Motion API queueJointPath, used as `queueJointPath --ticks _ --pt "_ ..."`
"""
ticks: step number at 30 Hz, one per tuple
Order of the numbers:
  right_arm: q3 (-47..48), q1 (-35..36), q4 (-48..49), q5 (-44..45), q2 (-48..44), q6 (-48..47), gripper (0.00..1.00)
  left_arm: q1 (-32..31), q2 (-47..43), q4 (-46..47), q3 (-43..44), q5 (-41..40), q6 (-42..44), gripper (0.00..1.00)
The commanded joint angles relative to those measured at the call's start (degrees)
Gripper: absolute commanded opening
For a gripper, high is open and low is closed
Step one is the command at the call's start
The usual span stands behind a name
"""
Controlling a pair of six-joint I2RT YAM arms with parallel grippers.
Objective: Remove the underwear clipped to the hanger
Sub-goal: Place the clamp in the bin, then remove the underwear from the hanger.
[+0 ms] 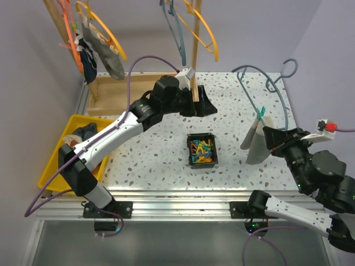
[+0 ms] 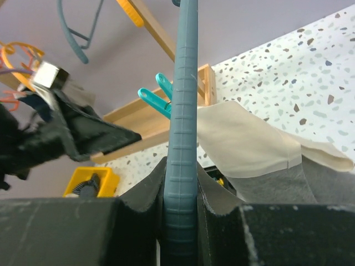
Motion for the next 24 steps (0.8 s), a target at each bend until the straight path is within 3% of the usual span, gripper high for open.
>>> queueJointPath --ticks 1,9,13,24 --pt "-4.1 0.1 0.1 0.6 1.7 3.1 0.0 -0.6 2.2 3.3 3.5 6.2 -6.4 1.0" --pt "-19.0 0.1 6.4 -1.2 2.2 7.7 0.0 -2.8 6.0 3.2 7.2 5.9 -12.2 1.0" --pt "-20.7 0.1 9.1 -3.3 4.3 6.7 0.0 -4.1 10.5 -3.0 11.4 5.5 -11.7 1.0" --pt "-20.3 0.1 12.2 -3.9 8.1 0.4 0.0 -5.4 15.3 -5.4 15.1 7.1 -14.3 1.0"
